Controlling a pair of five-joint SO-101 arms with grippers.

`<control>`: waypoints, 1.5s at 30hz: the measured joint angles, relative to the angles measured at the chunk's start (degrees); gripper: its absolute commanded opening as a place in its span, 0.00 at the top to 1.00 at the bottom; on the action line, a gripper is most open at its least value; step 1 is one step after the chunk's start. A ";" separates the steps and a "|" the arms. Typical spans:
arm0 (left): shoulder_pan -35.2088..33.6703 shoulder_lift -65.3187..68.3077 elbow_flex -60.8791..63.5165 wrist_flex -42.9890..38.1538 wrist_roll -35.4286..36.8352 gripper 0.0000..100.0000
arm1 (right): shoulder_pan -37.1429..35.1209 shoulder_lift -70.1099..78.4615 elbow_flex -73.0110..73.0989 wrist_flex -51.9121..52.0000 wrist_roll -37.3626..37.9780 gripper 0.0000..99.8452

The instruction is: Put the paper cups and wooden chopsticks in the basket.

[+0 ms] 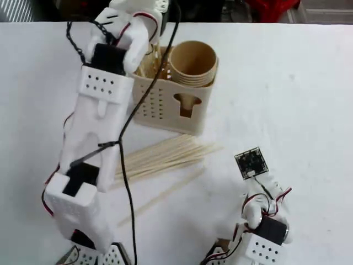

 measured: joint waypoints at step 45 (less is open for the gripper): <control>14.95 -10.20 45.19 36.75 -23.74 0.88 | 0.53 0.00 0.00 0.00 0.00 0.98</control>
